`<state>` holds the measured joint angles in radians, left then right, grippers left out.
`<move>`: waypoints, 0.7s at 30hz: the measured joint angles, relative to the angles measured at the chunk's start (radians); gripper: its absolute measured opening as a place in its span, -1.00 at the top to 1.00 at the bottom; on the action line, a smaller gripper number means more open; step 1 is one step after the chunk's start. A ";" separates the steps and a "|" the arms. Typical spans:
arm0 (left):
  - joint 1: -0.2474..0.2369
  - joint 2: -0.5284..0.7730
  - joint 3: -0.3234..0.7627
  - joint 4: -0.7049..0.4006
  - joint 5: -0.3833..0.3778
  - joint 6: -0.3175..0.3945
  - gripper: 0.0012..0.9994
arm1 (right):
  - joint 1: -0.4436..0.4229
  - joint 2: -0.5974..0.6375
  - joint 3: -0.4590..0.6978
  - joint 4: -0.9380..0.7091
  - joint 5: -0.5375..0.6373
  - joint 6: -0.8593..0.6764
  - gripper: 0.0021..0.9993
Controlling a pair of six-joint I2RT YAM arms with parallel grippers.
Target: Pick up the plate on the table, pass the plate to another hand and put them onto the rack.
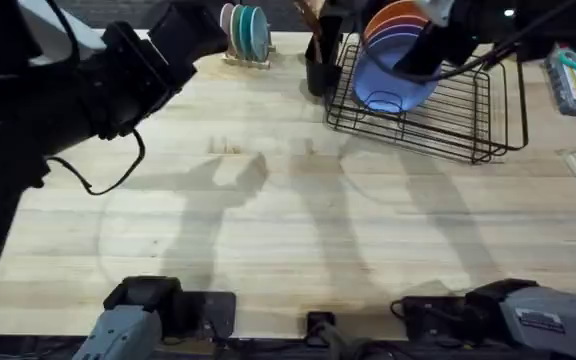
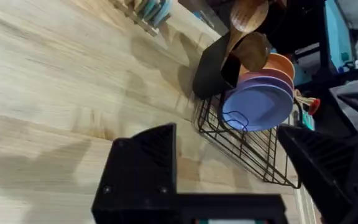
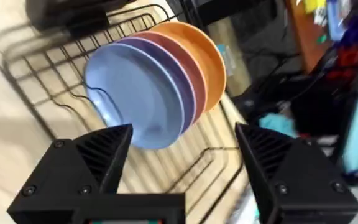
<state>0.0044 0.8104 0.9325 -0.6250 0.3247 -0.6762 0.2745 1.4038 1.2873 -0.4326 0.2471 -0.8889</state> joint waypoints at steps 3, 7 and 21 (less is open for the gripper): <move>0.000 0.000 0.000 0.000 0.000 0.000 -0.99 | 0.000 -0.048 0.000 -0.047 0.000 0.136 -1.00; 0.000 0.000 0.000 0.000 0.000 0.000 -0.99 | 0.000 -0.100 0.000 -0.096 -0.014 0.352 -1.00; -0.002 0.000 0.000 0.000 0.020 0.087 -0.99 | -0.001 -0.179 -0.001 -0.373 -0.184 0.995 -1.00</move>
<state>0.0029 0.8104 0.9325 -0.6247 0.3443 -0.5891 0.2737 1.2251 1.2861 -0.8051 0.0628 0.1063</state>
